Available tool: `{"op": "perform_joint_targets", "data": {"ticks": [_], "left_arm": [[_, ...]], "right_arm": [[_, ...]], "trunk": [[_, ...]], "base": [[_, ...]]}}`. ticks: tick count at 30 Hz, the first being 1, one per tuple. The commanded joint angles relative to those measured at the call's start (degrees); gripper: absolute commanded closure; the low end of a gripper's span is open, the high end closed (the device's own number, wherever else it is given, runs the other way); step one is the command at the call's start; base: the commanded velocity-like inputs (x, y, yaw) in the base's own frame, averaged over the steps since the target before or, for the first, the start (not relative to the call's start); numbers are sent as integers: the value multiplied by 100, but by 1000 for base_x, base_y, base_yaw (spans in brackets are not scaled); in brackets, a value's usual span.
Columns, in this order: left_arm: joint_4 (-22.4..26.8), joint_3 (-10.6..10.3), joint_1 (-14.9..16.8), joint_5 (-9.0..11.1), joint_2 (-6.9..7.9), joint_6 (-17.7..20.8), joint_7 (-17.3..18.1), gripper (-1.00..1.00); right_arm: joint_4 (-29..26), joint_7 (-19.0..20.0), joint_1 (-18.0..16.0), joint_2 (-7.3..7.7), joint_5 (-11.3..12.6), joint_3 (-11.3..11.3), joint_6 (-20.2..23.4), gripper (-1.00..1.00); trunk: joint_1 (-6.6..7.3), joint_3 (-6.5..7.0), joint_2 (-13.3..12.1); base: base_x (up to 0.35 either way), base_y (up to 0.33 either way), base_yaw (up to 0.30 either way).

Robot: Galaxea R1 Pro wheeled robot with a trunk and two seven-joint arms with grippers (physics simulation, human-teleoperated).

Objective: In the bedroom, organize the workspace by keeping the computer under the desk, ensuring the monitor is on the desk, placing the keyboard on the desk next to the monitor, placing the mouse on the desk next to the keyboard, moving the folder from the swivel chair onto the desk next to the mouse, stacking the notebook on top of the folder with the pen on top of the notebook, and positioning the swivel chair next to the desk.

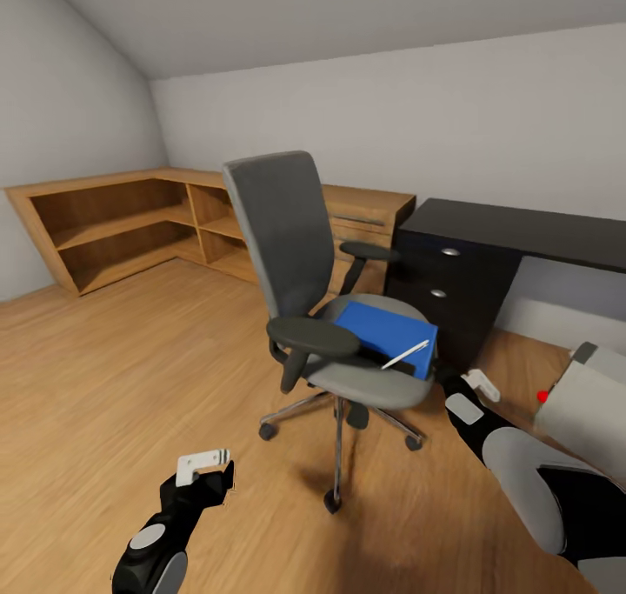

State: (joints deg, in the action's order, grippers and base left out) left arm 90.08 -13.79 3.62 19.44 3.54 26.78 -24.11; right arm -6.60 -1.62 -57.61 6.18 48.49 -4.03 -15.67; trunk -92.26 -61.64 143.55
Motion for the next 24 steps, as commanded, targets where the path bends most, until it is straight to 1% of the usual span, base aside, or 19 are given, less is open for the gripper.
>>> {"op": "perform_joint_targets", "data": {"ticks": [1, 4, 8, 20, 24], "left_arm": [[3, -19, 8, 59, 6, 11, -59, -100], [-4, -19, 8, 59, 3, 15, -60, -100], [-17, -30, 8, 59, -2, 19, -66, -100], [-41, -41, 8, 59, -11, 13, -64, -100], [-51, -45, 8, 59, -15, 11, -67, -100]], "right_arm": [[8, -4, 4, -3, 20, 69, 47, -100], [7, -2, 4, -3, 20, 69, 46, -100], [2, 2, 4, -3, 20, 69, 47, -100], [8, 3, 4, -5, 20, 69, 44, -100], [9, 3, 4, -3, 19, 69, 46, -100]], "trunk": [[-3, -6, 1], [-3, -6, 1], [-3, -6, 1], [-3, -6, 1], [-3, -6, 1]], "base": [[314, 0, 276], [232, 0, 274], [57, 0, 189], [4, 0, 14], [-60, -26, 0]]}}
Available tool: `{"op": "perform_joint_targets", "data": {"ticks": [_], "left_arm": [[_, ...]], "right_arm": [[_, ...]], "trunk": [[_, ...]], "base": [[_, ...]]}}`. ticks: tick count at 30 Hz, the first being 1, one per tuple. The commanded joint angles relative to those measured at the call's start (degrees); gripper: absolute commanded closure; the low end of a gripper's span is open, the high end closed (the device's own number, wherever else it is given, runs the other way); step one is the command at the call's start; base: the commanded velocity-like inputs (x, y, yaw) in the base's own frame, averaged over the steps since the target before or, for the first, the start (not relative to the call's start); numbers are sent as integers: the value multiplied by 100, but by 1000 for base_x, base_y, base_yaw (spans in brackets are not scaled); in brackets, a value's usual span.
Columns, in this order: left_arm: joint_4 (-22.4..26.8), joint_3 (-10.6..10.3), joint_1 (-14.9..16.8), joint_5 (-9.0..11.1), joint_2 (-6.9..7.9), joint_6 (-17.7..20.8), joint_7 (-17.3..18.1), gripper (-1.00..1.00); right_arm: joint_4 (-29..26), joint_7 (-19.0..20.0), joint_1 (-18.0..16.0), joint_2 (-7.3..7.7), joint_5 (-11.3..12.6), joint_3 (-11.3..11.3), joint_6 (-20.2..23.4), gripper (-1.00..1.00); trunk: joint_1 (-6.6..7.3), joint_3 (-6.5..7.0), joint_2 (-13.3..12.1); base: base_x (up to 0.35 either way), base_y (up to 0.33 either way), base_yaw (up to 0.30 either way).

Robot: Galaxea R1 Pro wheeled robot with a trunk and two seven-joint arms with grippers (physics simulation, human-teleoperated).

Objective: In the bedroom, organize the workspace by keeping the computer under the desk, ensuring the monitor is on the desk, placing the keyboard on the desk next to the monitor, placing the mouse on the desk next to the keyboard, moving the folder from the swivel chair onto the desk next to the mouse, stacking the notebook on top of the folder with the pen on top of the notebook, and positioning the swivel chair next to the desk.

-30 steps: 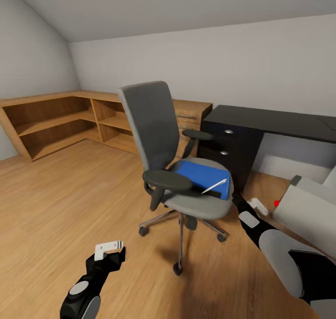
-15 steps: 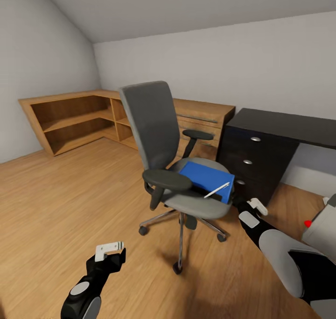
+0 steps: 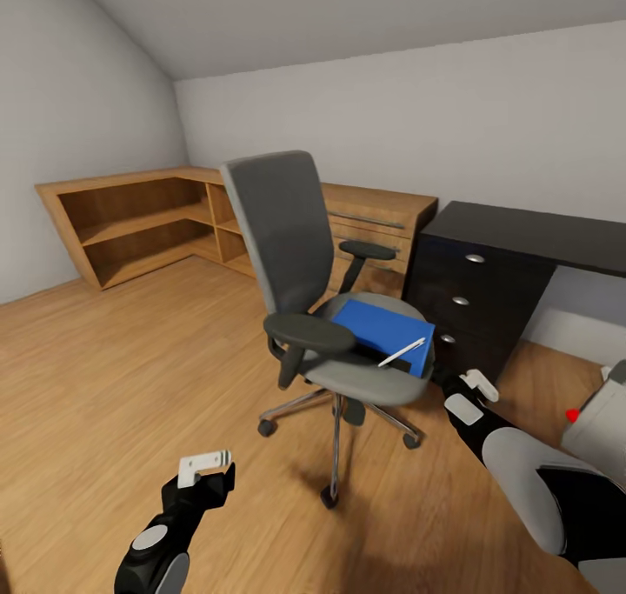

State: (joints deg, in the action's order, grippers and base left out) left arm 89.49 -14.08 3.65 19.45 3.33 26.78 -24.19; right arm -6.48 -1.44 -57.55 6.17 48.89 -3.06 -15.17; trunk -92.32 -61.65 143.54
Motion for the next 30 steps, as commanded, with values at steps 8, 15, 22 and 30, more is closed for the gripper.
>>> {"op": "perform_joint_targets", "data": {"ticks": [8, 15, 22, 30], "left_arm": [[-136, -32, 4, 51, -14, 11, -53, -100], [-151, -33, 4, 50, -17, 11, -47, -100], [-151, -145, 4, 50, -13, 11, -74, -100], [-151, -189, 4, 50, -9, 11, -85, -100]], "right_arm": [[-3, -14, -2, -2, -20, -30, -4, -100], [-3, -14, -2, -2, -22, -29, -4, -100], [-3, -14, -2, -2, -27, -28, -7, -100], [-3, -14, -2, -2, -28, -28, -5, -100]], "trunk": [[3, -5, 2], [3, -5, 2], [3, -5, 2], [3, -5, 2]], "base": [[-129, -92, 0], [-15, -11, 0], [-111, -1, 0], [-153, 0, 0]]}}
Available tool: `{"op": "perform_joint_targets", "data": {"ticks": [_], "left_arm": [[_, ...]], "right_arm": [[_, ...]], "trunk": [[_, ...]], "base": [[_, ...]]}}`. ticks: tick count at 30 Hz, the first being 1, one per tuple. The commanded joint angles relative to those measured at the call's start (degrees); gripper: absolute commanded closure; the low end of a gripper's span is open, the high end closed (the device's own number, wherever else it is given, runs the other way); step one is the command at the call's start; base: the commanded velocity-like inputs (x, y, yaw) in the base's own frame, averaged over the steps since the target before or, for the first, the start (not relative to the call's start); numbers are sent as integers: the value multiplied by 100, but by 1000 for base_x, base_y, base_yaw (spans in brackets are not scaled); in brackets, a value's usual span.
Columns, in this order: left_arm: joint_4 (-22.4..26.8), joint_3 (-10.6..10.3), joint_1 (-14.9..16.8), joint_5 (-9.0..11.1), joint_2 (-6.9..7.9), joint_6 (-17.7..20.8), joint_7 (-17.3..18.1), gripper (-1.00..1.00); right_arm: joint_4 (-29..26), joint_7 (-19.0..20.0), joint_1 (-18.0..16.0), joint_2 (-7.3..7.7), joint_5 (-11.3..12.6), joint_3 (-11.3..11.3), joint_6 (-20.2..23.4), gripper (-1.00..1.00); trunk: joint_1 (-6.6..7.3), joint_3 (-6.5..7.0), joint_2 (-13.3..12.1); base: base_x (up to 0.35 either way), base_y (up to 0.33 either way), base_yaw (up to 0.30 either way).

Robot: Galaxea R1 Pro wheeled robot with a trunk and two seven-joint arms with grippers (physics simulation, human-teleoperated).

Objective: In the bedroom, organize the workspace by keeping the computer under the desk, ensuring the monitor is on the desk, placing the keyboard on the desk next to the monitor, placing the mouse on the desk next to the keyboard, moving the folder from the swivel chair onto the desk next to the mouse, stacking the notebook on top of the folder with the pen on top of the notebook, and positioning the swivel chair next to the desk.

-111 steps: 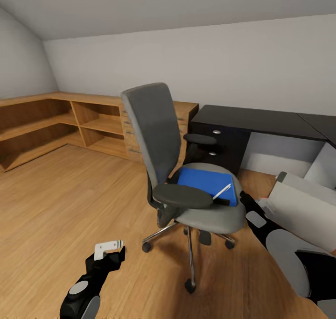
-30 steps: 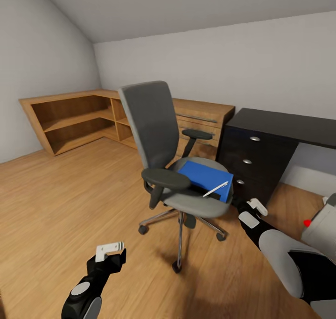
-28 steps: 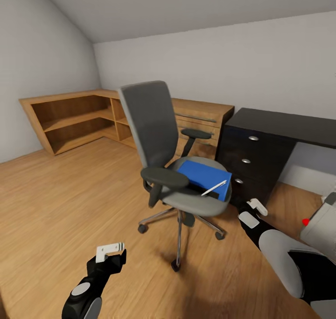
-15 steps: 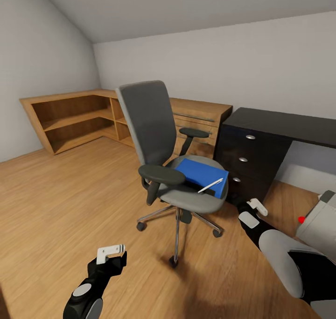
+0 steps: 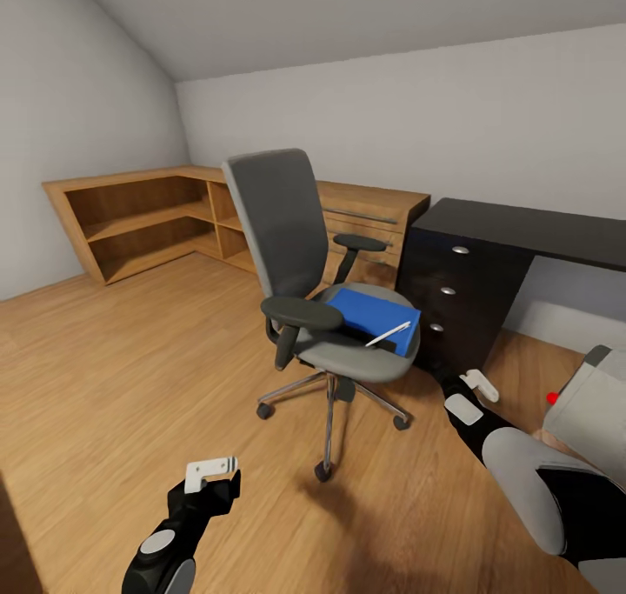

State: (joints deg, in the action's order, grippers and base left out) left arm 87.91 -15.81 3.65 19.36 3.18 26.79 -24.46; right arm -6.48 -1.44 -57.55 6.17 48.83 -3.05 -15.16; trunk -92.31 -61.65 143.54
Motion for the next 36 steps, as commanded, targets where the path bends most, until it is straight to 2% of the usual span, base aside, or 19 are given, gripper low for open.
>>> {"op": "perform_joint_targets", "data": {"ticks": [1, 15, 22, 28, 36], "left_arm": [[7, -16, 5, 59, 7, 10, -59, -100], [4, 24, 5, 77, 26, 10, -79, -100], [2, 18, 5, 65, 20, 10, -100, -100], [2, 17, 5, 60, 18, 10, -103, -100], [1, 17, 5, 59, 16, 10, -96, -100]], "right_arm": [[-3, -14, -2, -2, -23, -29, -5, -100], [13, -10, -2, -22, -20, -14, -5, -100], [12, 2, -2, -208, -37, -20, -5, -100], [8, 3, -2, -243, -40, -20, -5, -100], [8, 2, -2, -248, -36, -21, -5, -100]], "trunk": [[2, -5, 2], [2, -5, 2], [2, -5, 2], [2, -5, 2], [2, -5, 2]], "base": [[-23, 0, 0], [-3, 0, 0], [-53, -27, 0], [-197, -88, 0], [-26, -10, 0]]}}
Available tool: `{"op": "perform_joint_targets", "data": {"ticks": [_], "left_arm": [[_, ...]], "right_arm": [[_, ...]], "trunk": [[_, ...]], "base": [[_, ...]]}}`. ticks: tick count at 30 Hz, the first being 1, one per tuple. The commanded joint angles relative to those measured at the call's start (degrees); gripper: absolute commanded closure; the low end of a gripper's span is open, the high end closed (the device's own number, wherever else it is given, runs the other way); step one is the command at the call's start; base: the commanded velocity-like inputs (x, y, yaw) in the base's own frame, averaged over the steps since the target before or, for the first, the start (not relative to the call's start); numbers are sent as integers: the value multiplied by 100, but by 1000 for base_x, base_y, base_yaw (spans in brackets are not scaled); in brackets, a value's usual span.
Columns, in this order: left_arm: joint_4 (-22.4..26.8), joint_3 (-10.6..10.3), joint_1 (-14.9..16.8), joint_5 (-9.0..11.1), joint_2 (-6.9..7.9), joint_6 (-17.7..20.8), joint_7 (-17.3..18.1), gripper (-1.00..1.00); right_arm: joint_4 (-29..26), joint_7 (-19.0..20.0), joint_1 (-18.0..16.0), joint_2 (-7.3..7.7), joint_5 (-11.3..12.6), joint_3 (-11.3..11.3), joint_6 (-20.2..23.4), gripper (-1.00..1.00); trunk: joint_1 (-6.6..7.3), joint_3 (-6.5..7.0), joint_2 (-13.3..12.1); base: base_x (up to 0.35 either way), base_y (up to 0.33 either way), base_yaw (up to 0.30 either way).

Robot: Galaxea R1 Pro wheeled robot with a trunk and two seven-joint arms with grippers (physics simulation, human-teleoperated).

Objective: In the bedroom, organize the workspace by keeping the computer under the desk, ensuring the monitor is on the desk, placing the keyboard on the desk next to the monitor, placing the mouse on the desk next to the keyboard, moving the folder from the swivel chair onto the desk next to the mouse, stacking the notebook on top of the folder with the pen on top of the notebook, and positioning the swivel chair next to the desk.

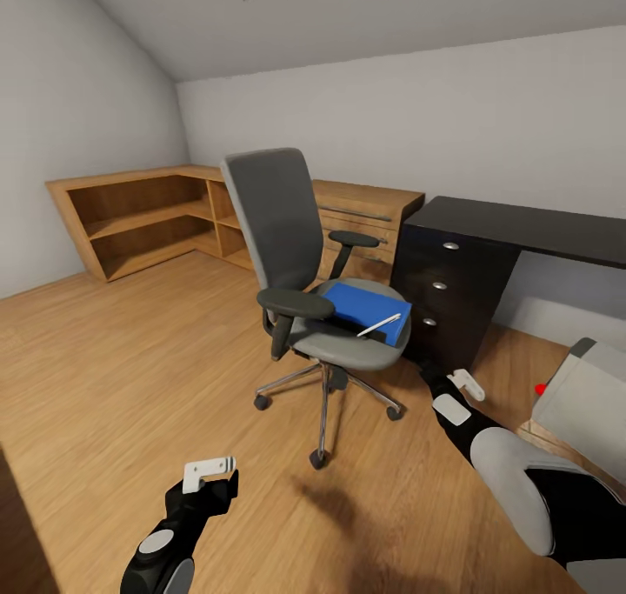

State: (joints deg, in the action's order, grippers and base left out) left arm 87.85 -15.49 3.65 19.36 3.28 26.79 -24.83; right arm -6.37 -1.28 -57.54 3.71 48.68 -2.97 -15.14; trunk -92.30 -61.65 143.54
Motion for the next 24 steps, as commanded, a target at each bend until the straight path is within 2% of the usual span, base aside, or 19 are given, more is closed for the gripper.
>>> {"op": "perform_joint_targets", "data": {"ticks": [1, 12, 20, 24], "left_arm": [[7, -16, 5, 59, 6, 10, -58, -100], [5, -16, 5, 59, 6, 10, -48, -100], [6, -16, 5, 54, 8, 10, -48, -100], [5, -16, 5, 55, 7, 10, -48, -100]], "right_arm": [[-1, -13, -2, -2, -20, -28, -6, -100], [12, -15, 47, -110, -17, -23, 52, -100], [13, 372, 128, -124, -17, -26, 101, -100], [10, 525, 136, -119, -16, -28, 323, -100]], "trunk": [[1, -5, 2], [1, -5, 2], [1, -5, 2], [1, -5, 2]], "base": [[-5, -2, 0], [0, 0, 0], [0, 0, 0], [0, 0, 0]]}}
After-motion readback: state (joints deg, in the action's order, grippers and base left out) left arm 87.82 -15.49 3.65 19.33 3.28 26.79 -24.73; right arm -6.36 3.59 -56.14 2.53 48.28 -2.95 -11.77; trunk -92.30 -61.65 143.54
